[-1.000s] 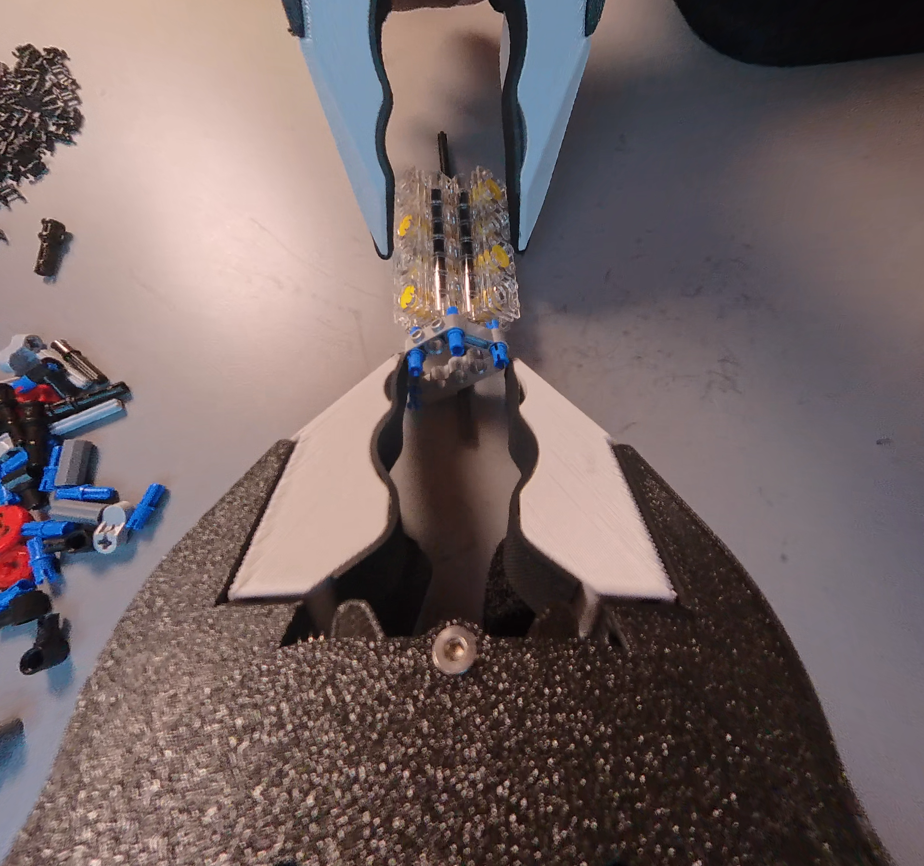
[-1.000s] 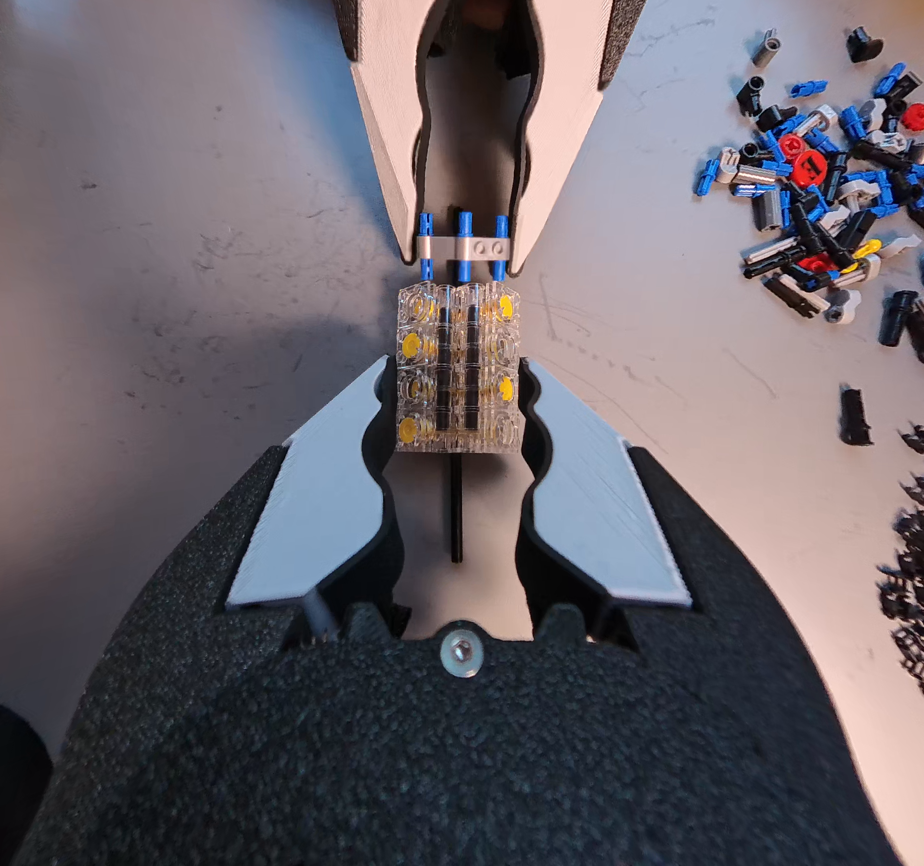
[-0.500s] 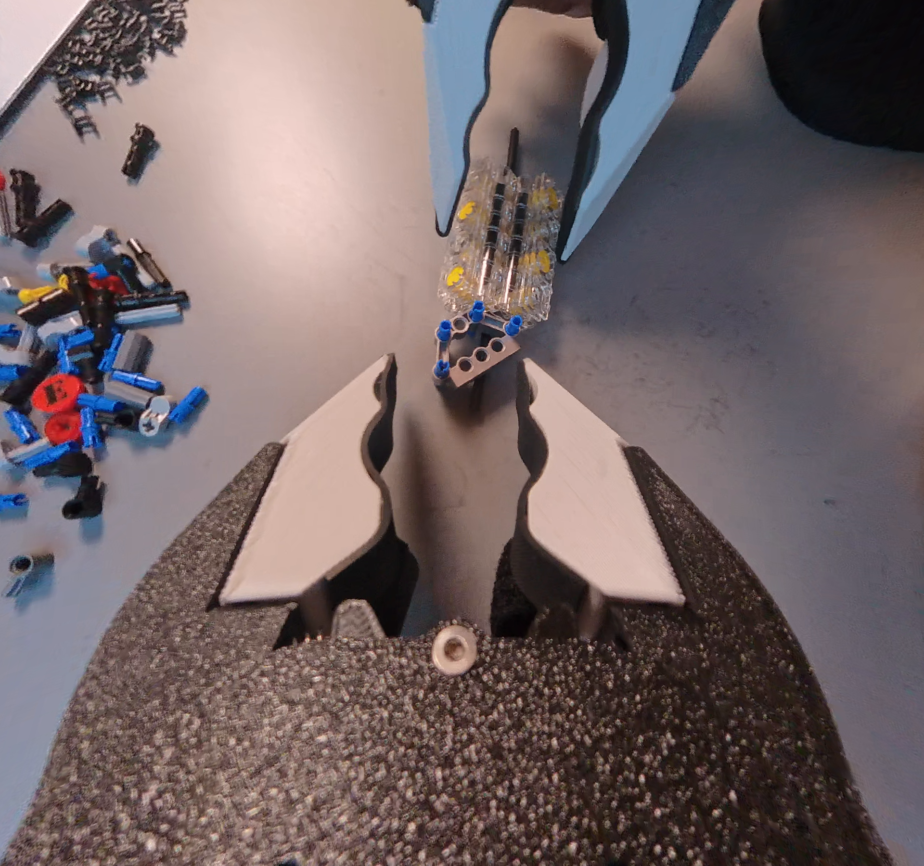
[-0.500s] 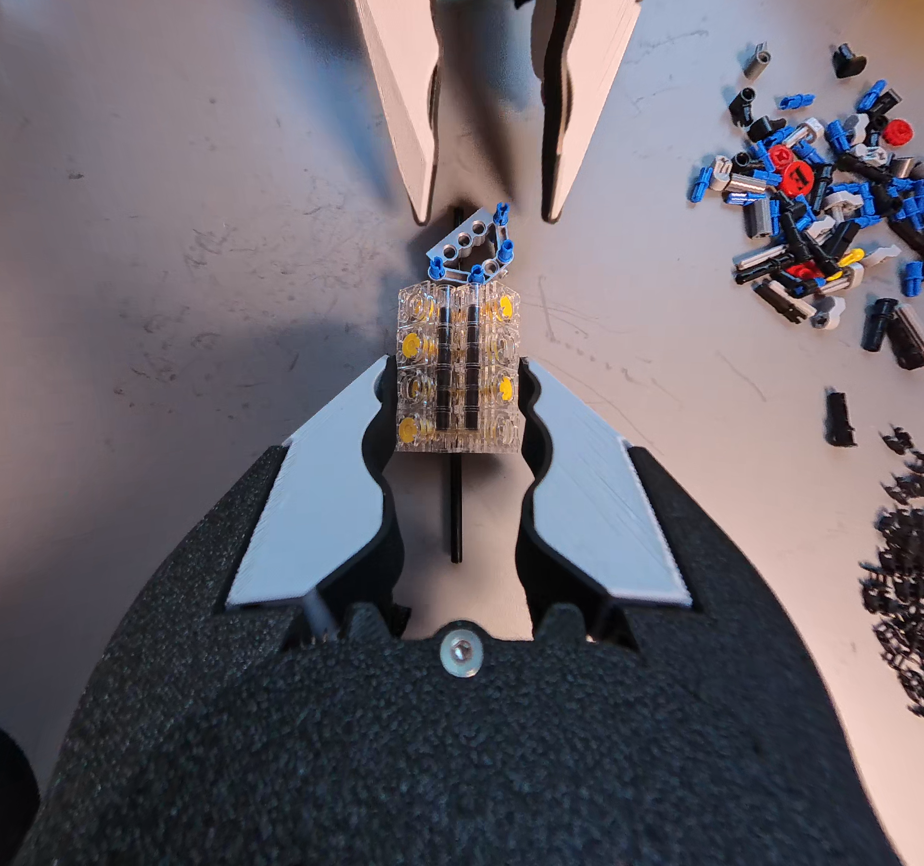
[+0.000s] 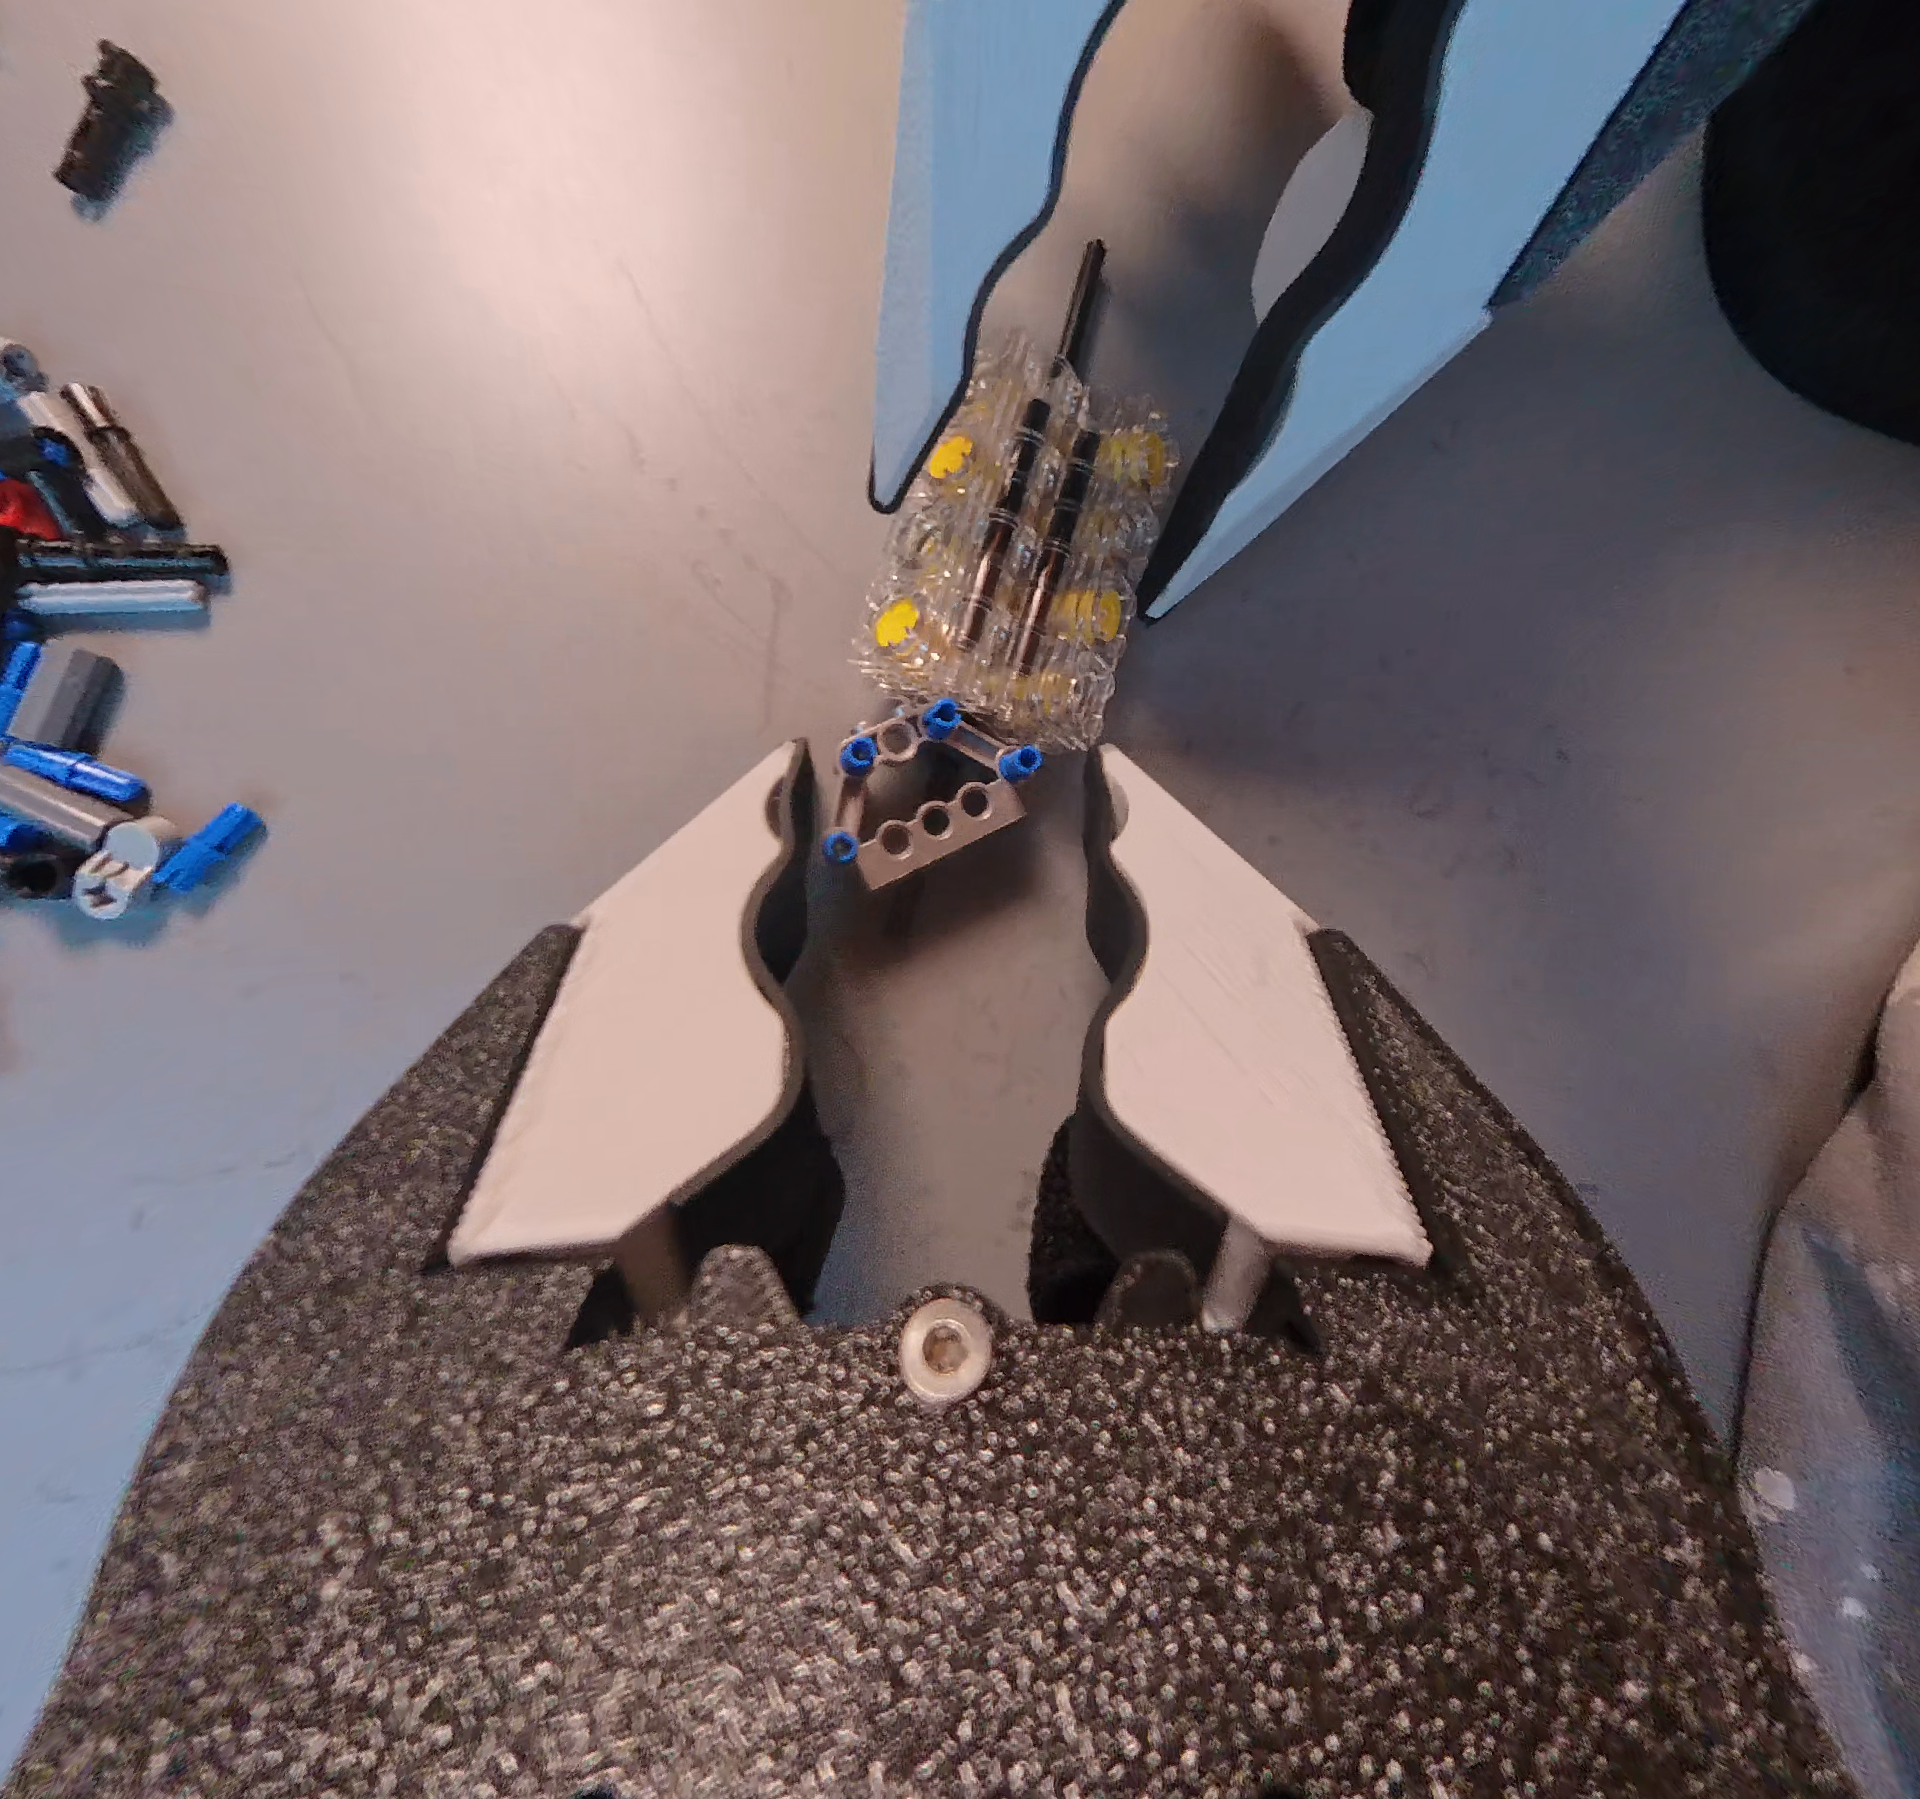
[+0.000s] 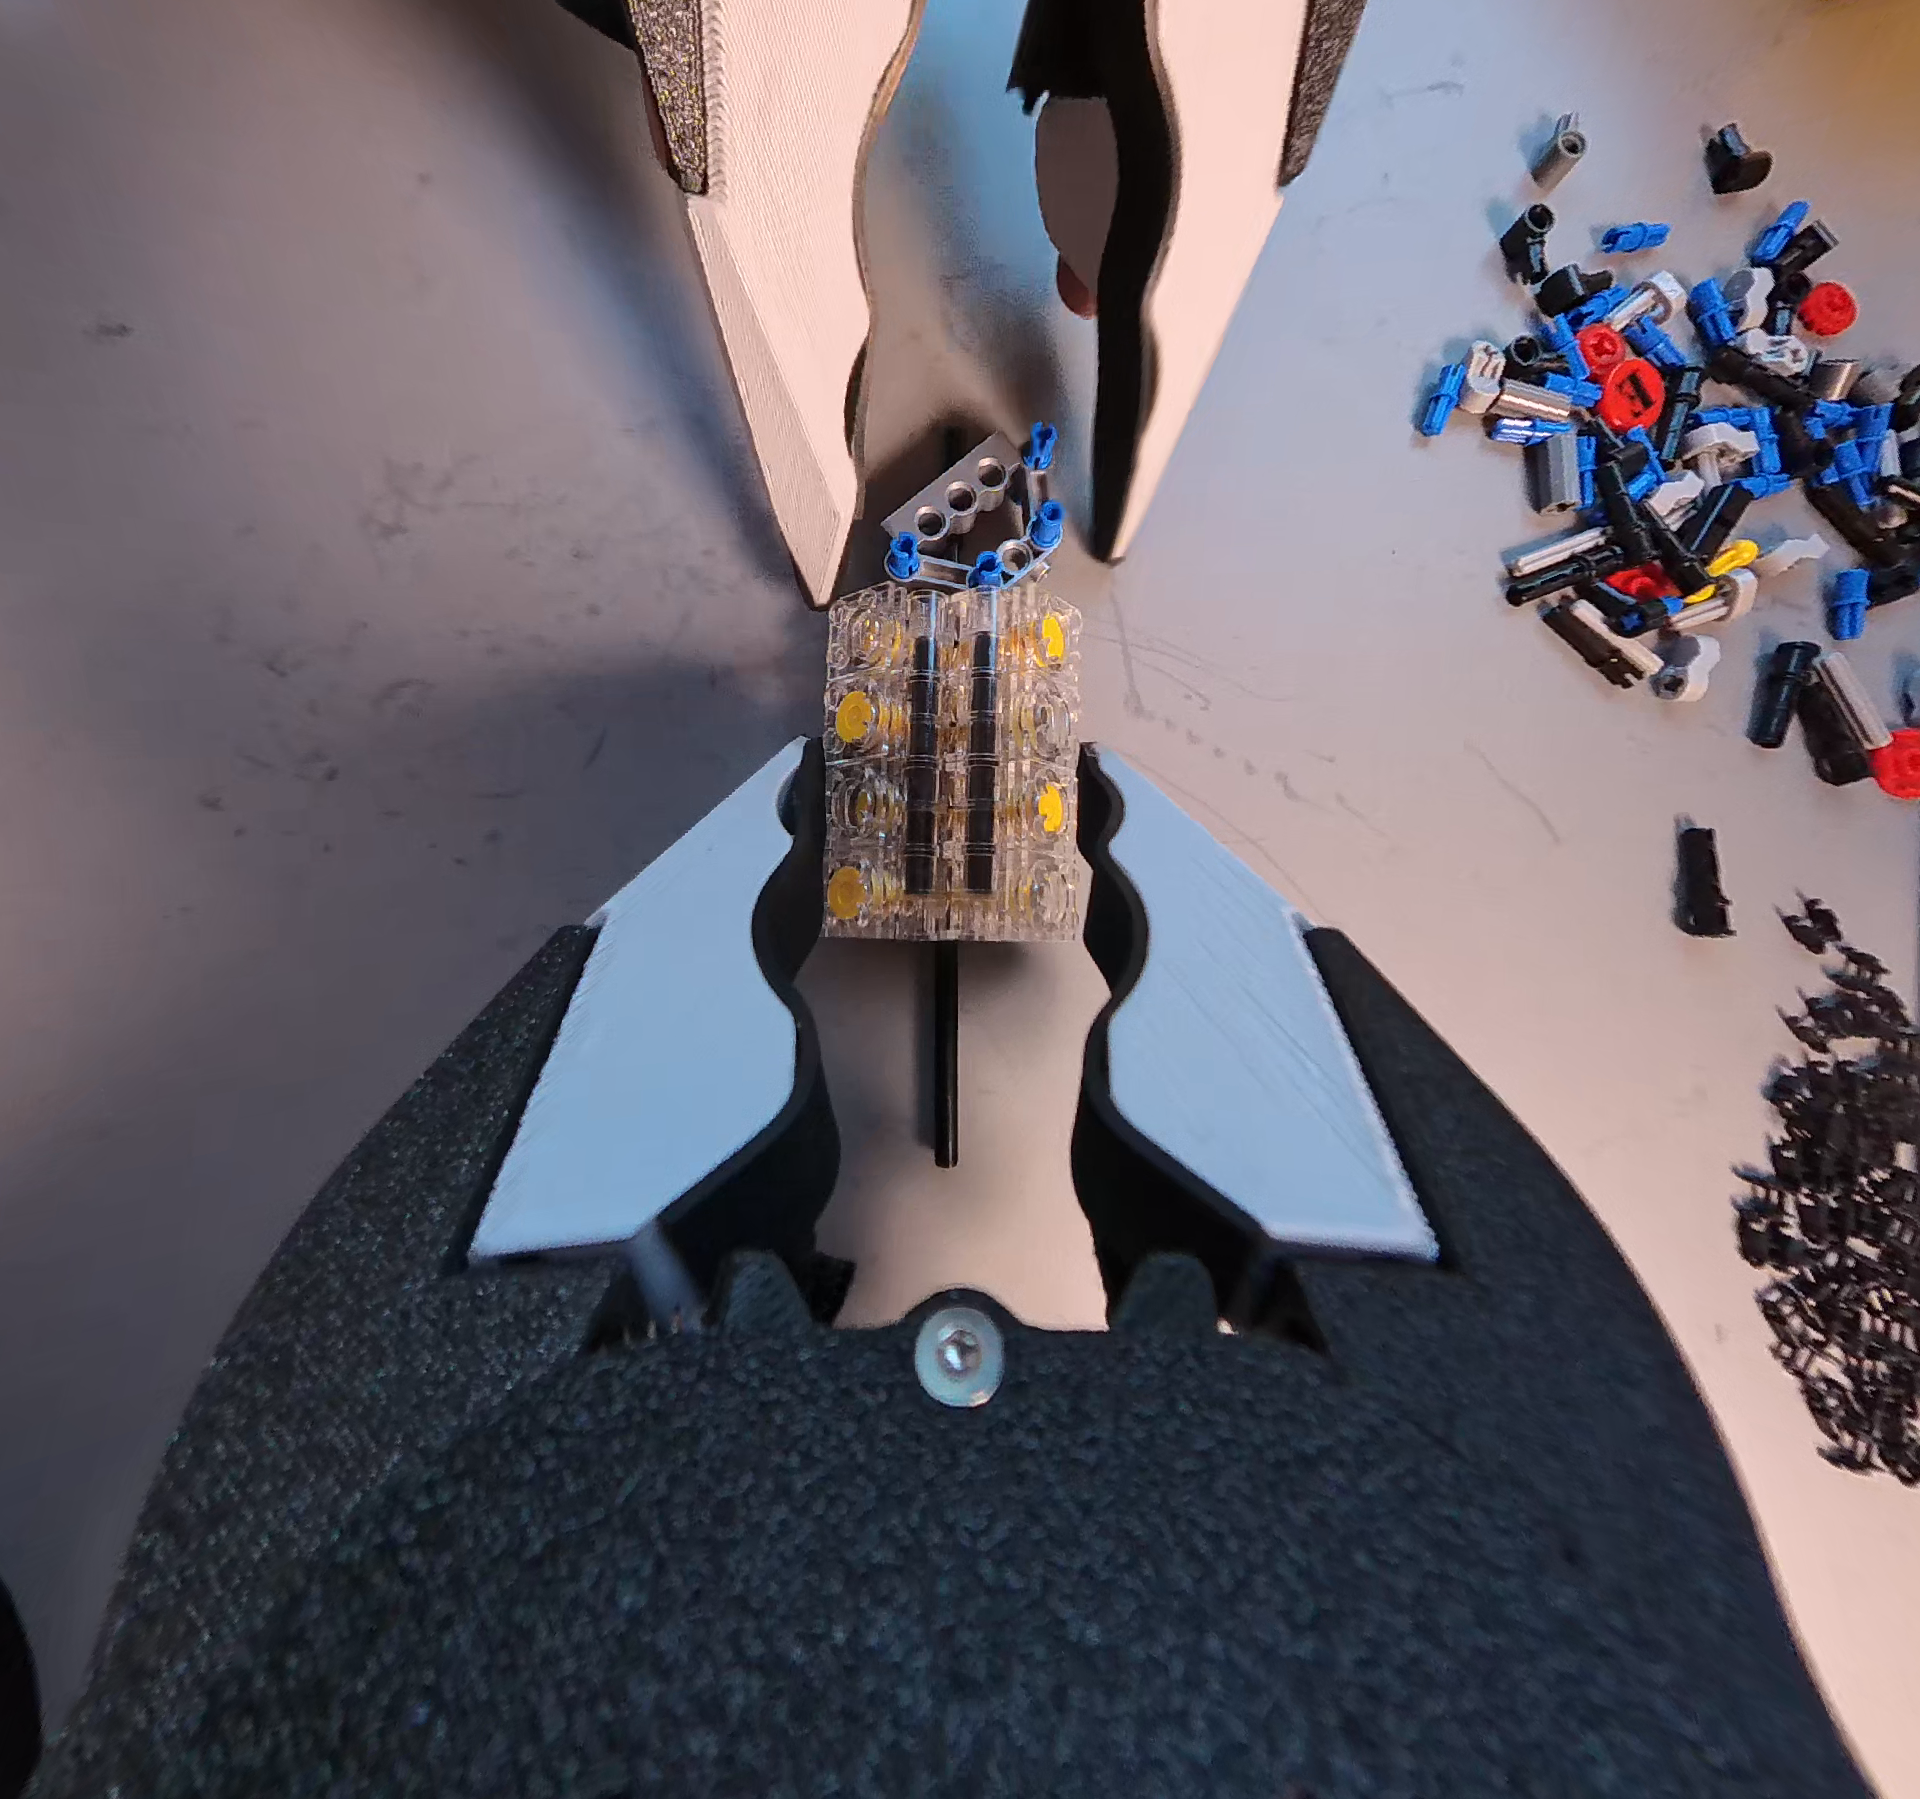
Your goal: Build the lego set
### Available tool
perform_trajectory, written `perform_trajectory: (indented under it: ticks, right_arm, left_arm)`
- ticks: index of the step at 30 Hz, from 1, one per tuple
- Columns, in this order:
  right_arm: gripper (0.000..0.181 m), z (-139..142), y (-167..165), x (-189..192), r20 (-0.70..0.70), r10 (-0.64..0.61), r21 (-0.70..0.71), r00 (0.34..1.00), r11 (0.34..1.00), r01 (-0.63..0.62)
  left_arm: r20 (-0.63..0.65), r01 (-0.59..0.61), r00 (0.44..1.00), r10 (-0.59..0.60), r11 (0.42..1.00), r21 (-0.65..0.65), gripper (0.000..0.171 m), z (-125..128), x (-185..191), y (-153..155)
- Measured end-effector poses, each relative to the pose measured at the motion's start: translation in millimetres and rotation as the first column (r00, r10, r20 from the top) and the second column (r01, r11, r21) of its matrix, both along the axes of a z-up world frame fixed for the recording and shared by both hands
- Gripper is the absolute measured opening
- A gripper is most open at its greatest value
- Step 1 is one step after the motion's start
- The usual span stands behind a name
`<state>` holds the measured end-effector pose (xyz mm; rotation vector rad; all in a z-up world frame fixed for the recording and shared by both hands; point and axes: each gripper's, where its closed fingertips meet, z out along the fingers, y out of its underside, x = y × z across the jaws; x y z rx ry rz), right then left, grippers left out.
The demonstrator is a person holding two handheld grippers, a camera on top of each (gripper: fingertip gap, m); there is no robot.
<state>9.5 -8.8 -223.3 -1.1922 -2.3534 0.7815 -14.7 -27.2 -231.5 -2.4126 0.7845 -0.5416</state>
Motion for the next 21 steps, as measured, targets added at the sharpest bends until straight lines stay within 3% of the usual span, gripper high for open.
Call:
perform_trajectory:
  ticks: [4,21]
  right_arm:
    - [0.046,-0.1,-0.1,-0.1,-0.001,0.003,0.0,1.0,1.0,-0.003]
    - [0.046,-0.2,-0.4,0.4,0.018,0.008,0.004,1.0,1.0,-0.008]
  left_arm:
    - [0.003,0.033,0.999,-0.033,0.999,0.006,0.037,-1.4,0.2,-4.2]
    - [-0.06,0.259,0.966,-0.252,0.941,0.216,0.037,-1.1,-40.2,-38.6]
